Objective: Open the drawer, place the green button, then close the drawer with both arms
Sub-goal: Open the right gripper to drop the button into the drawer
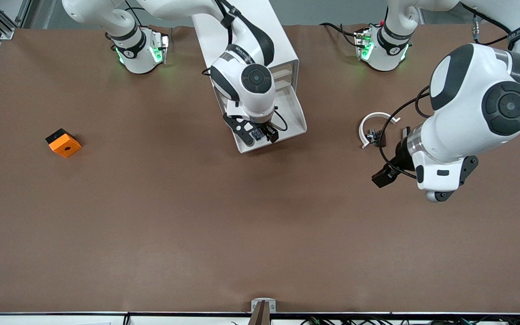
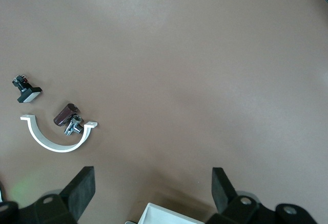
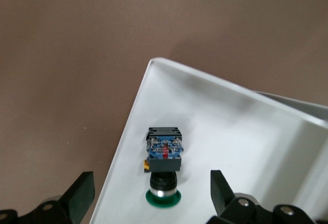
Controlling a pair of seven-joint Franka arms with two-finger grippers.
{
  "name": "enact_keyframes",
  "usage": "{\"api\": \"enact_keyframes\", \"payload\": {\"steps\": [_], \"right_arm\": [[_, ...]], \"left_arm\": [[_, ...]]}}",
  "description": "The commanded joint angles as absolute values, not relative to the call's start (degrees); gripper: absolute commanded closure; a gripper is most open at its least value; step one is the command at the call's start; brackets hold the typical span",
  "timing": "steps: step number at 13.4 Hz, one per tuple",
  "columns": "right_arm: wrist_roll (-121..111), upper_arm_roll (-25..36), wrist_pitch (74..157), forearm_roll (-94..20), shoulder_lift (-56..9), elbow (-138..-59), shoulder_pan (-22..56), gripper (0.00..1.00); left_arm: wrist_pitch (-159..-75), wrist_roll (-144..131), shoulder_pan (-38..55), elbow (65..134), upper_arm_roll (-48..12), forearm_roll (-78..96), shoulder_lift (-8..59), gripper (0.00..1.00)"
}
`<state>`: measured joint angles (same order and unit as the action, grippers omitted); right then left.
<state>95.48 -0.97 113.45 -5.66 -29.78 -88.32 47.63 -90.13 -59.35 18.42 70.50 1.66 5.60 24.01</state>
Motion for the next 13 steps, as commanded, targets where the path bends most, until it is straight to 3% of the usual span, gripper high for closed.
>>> {"api": "enact_keyframes", "payload": {"steps": [1,6,13], "right_arm": [[94.84,-1.23,104.62,-6.68,-26.55,-83.52,44.92,0.0],[82.22,-1.14,94.24,-6.68,-20.23,-81.47,40.18,0.0],[43.22,-1.05,85.96,-6.06,-12.32,-82.17,26.57,0.0]], "left_arm": [[-90.26,-58.27,18.19,71.02,1.32,4.31,23.2,0.0],[-90.87,-57.4,18.46,70.93,-0.78,4.48,24.25,0.0],[-99.48,-51.77,25.64,71.02,-0.97,4.31,35.22,0.0]]}}
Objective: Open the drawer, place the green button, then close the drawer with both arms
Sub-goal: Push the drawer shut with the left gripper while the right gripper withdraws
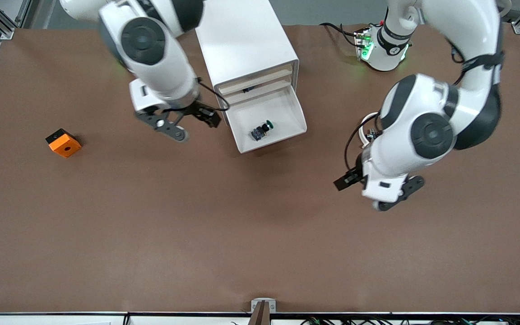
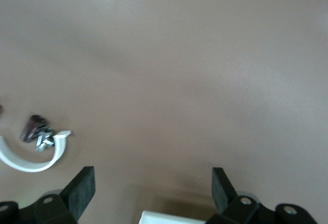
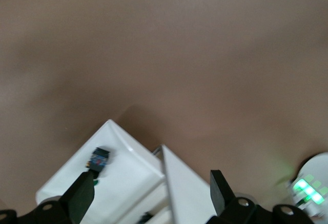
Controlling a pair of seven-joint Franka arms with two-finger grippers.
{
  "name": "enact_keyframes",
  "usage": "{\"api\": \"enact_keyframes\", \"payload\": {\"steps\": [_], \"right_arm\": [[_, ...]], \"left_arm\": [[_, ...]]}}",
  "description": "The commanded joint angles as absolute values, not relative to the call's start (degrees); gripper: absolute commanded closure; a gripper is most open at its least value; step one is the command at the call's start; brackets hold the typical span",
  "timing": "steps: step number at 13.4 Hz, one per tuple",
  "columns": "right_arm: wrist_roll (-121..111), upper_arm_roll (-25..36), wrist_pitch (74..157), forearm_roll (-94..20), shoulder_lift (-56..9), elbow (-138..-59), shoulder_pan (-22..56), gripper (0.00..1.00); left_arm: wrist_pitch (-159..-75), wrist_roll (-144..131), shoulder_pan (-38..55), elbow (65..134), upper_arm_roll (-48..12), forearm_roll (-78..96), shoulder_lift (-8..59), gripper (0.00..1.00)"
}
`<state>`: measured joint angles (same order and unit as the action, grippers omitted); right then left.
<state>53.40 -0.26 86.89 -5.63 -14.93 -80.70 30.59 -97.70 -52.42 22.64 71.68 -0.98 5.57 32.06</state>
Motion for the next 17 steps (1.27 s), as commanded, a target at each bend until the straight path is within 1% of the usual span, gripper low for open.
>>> {"api": "enact_keyframes", "payload": {"steps": [1,5,7,10,11,13,16,17], "right_arm": [[37.67,-0.97,85.35,-6.06,-11.52,-82.26,24.37,0.0],[19.11,-0.97,84.64,-4.49,-8.35,-84.46,15.93,0.0],[13.04,-0.97,84.55,-2.03,-7.21,-84.81,12.94,0.0],[3.36,-0.97,84.64,-1.93,-5.8,-86.74,6.7,0.0],[1.95,-0.97,84.81,-1.93,-5.37,-87.88,5.2,0.0],[0.79,-0.97,86.82,-1.67,-2.39,-91.82,3.61,0.0],[0.79,-0.97,92.36,-0.88,4.9,-101.31,3.43,0.0],[0.79,-0.97,92.37,-0.88,5.53,-101.77,3.43,0.0]], "left_arm": [[-100.28,-51.94,27.23,71.02,-0.97,4.22,36.72,0.0],[-102.56,-52.21,31.98,71.02,-1.14,4.92,41.56,0.0],[-103.44,-52.29,35.58,71.1,-1.05,5.18,43.41,0.0],[-103.8,-52.74,37.79,71.19,-1.4,5.8,45.87,0.0],[-105.28,-52.73,38.66,71.19,-1.49,6.41,46.49,0.0],[-107.4,-52.82,39.9,71.8,-1.49,7.64,47.63,0.0],[-107.49,-52.47,40.69,71.81,-1.58,8.61,49.04,0.0],[-107.49,-52.56,41.82,71.72,-1.58,8.61,49.48,0.0]]}}
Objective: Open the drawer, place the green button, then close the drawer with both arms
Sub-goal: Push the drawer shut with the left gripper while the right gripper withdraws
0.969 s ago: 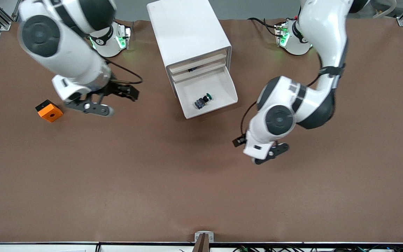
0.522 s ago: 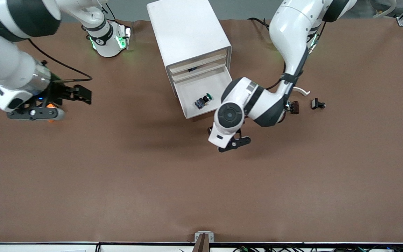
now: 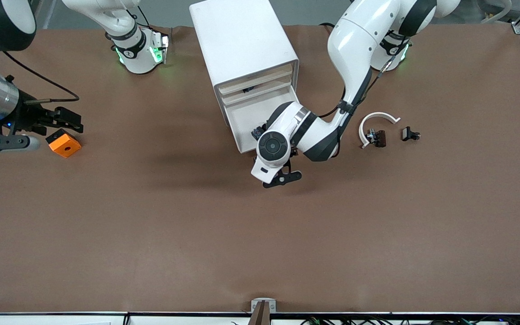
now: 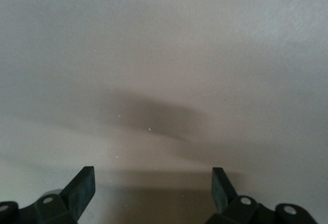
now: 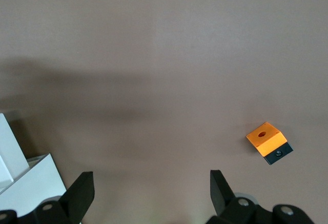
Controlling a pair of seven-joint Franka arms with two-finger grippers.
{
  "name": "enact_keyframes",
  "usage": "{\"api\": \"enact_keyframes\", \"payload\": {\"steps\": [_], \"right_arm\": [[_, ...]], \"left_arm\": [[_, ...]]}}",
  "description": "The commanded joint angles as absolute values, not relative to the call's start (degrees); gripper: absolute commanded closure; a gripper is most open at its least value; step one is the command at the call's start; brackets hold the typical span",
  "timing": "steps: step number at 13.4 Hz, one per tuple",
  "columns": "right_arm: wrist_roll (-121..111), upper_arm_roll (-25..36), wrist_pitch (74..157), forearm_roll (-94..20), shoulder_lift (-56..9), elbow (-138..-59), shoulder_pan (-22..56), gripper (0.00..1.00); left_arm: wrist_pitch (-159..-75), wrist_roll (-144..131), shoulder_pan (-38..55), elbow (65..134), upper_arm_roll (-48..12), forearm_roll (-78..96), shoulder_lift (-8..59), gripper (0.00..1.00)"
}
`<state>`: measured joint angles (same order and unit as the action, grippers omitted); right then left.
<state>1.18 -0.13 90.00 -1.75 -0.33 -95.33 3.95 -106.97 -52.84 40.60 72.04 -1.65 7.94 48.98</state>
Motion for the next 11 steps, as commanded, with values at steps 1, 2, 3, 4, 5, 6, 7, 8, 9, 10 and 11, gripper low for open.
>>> {"api": "enact_keyframes", "payload": {"steps": [1,2,3,4,5,6,7,8,9,10,11], "right_arm": [[0.7,-0.97,92.2,-0.88,5.71,-101.69,3.43,0.0],[-0.25,-0.97,92.11,-0.79,6.06,-101.6,2.82,0.0],[-2.44,-0.97,92.02,-0.79,5.98,-100.99,1.77,0.0],[-4.03,-0.97,91.76,-0.88,5.72,-99.77,0.89,0.0],[-3.87,-0.97,91.06,-0.88,5.63,-98.62,0.62,0.0],[-3.78,-0.97,90.01,-0.88,5.54,-97.05,0.62,0.0],[-4.04,-0.97,89.57,-0.88,5.28,-95.38,0.53,0.0],[-4.3,-0.97,89.56,-0.79,4.84,-93.8,0.53,0.0],[-4.31,-1.05,89.21,-0.88,4.22,-92.56,0.53,0.0],[-4.22,-1.05,88.34,-0.88,4.22,-92.2,0.53,0.0],[-4.22,-1.05,87.81,-0.88,4.22,-91.68,0.53,0.0]], "left_arm": [[-107.49,-52.56,42.79,71.72,-1.58,8.61,49.48,0.0],[-107.49,-52.65,43.32,71.72,-1.58,8.79,49.48,0.0],[-107.32,-52.65,44.11,71.72,-1.76,10.36,49.4,0.0],[-107.31,-52.65,44.73,71.81,-1.76,12.63,49.48,0.0],[-107.31,-52.65,44.91,71.81,-1.84,14.4,49.48,0.0],[-107.05,-52.73,45.35,71.89,-1.93,15.28,49.48,0.0],[-106.96,-52.82,46.48,71.98,-1.93,15.47,49.48,0.0],[-106.96,-53.08,47.19,72.5,-2.02,15.47,49.48,0.0],[-106.96,-53.35,47.89,72.68,-2.02,15.9,49.48,0.0],[-106.96,-53.61,48.6,72.69,-2.11,17.56,49.48,0.0],[-106.88,-53.79,48.78,72.77,-2.2,19.14,49.48,0.0]]}}
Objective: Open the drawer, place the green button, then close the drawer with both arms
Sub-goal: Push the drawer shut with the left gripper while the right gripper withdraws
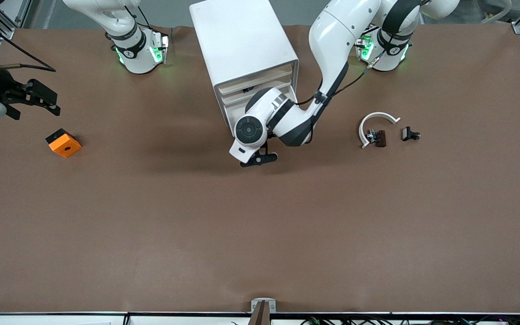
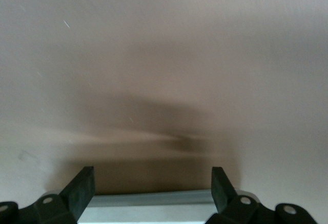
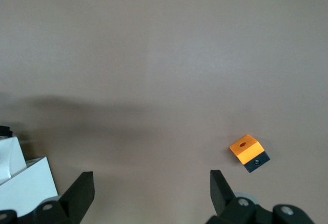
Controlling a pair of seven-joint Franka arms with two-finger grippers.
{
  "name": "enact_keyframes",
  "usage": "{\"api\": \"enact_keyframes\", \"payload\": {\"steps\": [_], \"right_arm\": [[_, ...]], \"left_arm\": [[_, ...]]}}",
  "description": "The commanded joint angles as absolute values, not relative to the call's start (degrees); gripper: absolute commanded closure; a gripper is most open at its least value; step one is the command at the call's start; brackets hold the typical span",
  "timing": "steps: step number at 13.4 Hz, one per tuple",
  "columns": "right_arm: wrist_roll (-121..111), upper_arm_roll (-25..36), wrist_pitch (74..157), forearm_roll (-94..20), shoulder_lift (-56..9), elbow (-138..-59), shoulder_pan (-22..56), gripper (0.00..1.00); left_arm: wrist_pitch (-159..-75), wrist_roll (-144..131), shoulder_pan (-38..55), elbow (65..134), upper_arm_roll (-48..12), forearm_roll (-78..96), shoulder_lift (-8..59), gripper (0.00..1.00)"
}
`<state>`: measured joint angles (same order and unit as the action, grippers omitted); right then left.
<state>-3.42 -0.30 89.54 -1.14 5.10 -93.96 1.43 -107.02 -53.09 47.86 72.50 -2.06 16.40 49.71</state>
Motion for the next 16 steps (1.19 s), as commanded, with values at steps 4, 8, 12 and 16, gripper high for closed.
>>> {"api": "enact_keyframes", "payload": {"steps": [4,8,12,16], "right_arm": [[-4.22,-1.05,85.43,-0.88,4.13,-89.92,0.44,0.0],[-4.22,-1.05,85.43,-0.88,4.04,-89.82,0.79,0.0],[-3.96,-1.14,85.34,-0.7,4.04,-89.74,1.05,0.0],[-3.87,-1.14,85.34,-0.79,4.04,-89.74,1.05,0.0]], "left_arm": [[-106.88,-53.79,49.31,73.65,-4.82,20.92,49.31,0.0],[-103.81,-53.88,49.39,74.27,-6.5,21.01,49.22,0.0],[-99.76,-57.03,49.39,74.27,-7.03,22.06,49.31,0.0],[-99.76,-56.78,48.61,74.09,-6.77,21.89,49.31,0.0]]}}
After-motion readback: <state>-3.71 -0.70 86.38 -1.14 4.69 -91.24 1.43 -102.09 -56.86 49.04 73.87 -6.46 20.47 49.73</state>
